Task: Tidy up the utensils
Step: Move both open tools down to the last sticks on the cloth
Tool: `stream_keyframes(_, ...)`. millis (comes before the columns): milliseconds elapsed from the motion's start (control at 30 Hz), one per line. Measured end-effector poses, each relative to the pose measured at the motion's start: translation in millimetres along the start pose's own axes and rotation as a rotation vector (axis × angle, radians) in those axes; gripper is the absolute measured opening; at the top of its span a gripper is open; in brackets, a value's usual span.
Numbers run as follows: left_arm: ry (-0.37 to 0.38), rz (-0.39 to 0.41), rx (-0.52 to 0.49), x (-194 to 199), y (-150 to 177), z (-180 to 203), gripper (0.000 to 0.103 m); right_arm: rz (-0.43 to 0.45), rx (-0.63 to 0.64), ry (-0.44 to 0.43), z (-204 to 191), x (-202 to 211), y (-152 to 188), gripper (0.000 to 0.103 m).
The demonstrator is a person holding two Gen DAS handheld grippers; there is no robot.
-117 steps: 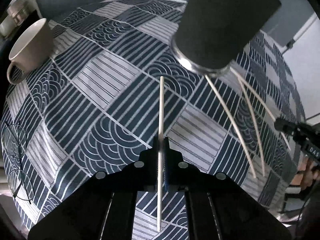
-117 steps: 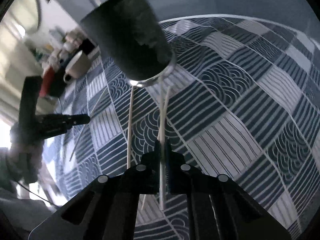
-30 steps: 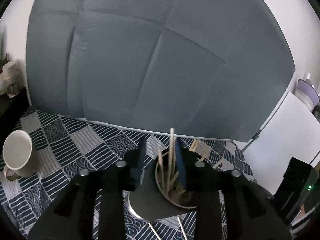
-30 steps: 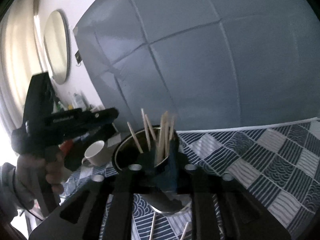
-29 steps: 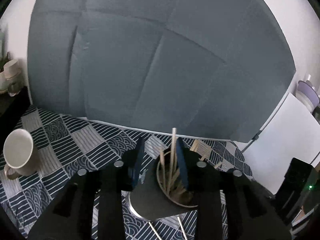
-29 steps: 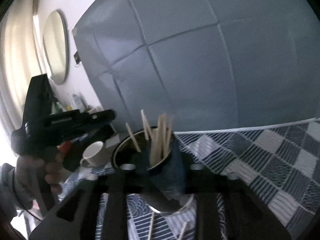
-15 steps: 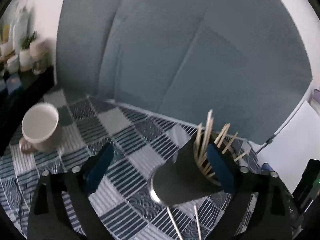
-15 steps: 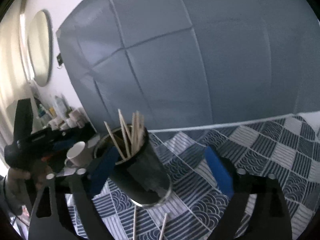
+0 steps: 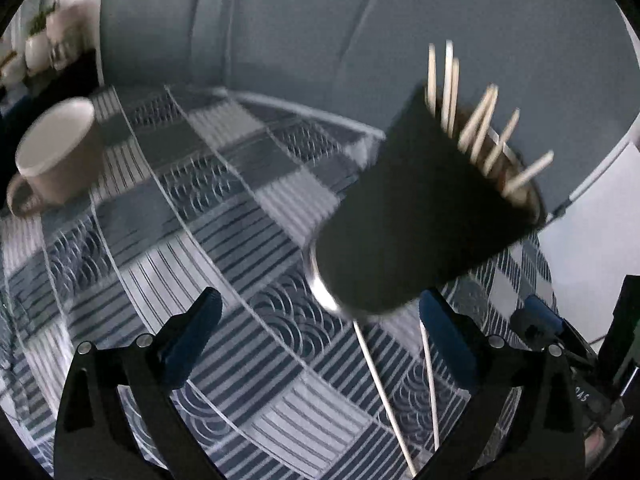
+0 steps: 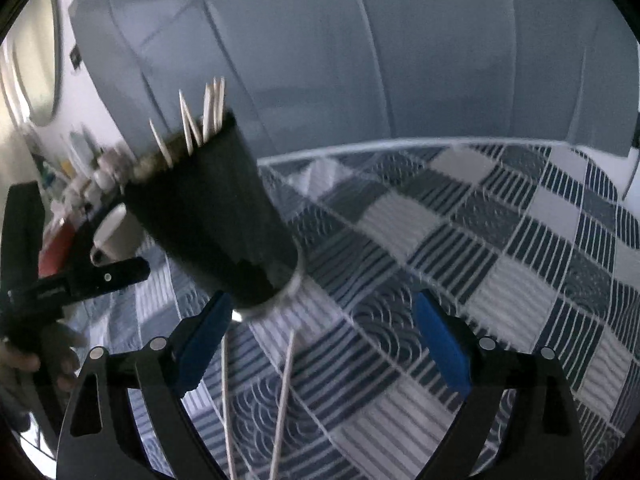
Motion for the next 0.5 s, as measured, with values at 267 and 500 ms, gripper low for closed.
stream_keyframes(267,-0.02,-0.084,-0.091,-22.7,30.9,16.1,0.097,-0.131,0.025,0.026,0.0,-17.0,40.6,0.087)
stream_keyframes(500,-0.028,-0.157,-0.117,-39.7,48.0,27.4,0.097,-0.205,0.072,0.049,-6.3,-26.7,66.9,0.087)
Point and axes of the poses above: each gripper's, at about its wrist camera, not at the fingertips, and x roughly against the way its jaws point, z to its right, y to its underside, the point moved 2 cm from there along -x, roughly the way its jaws point, and after that the axes turned 3 degrees about -y, right-handed, at the moved point
